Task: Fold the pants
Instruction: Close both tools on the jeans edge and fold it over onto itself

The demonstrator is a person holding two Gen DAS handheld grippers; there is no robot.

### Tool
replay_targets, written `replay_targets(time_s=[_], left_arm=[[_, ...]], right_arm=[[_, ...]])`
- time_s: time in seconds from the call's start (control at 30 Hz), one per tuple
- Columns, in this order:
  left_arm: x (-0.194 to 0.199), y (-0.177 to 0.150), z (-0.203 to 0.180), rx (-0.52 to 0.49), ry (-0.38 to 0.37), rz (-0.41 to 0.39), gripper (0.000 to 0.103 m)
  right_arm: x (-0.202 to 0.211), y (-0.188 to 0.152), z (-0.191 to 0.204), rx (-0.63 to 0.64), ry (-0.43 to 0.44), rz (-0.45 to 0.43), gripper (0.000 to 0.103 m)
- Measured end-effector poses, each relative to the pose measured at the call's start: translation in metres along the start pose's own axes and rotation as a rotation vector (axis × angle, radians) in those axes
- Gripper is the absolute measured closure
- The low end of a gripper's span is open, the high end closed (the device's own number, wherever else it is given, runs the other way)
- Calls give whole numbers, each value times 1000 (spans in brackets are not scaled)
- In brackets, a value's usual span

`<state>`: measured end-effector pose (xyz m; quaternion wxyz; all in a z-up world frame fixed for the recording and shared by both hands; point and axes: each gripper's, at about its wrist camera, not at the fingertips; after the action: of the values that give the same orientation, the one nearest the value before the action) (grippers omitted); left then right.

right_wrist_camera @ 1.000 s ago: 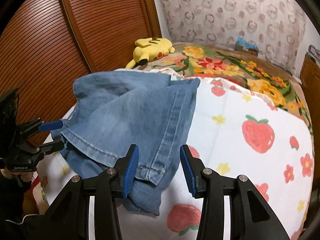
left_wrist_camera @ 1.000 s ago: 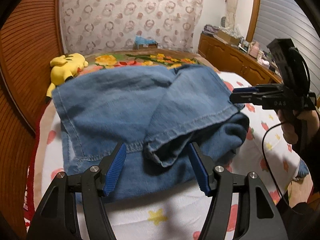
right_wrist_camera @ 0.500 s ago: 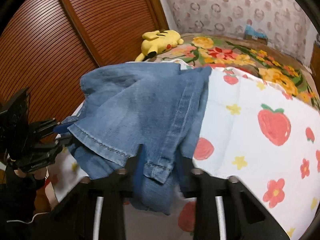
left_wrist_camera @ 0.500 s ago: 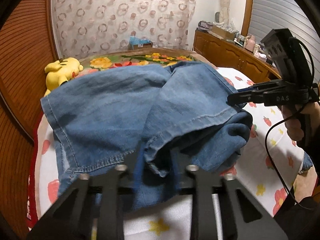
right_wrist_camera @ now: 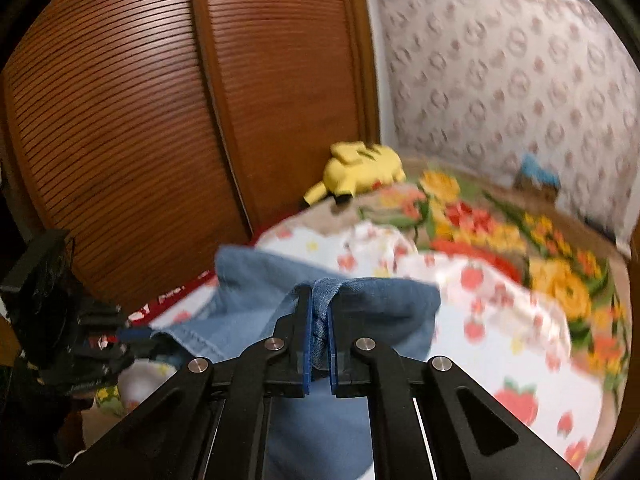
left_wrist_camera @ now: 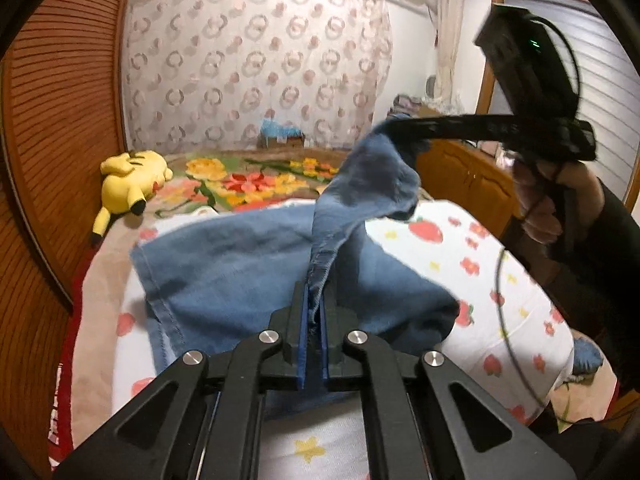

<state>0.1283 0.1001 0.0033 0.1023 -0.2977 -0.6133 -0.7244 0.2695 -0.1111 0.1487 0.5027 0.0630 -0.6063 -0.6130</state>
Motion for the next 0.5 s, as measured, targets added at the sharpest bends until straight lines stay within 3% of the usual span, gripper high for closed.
replay_targets(time_s=[0.2,0.5], left_arm=[[17,-8,20,42,59,2,97],[-7,-54,43,119,76,127,97]], right_arm=[[-24,22,36,90,34,-5,97],[-109,29,40,123,75,111,97]])
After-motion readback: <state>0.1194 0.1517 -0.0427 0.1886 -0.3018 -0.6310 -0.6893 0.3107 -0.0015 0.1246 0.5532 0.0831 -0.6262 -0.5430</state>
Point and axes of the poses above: each gripper's, at about its wrist camera, not at the fingertips, and x roughly against the way its jaws point, z to its left, y to its top, and after that the axes turned 14 degrees about -x, right-handed
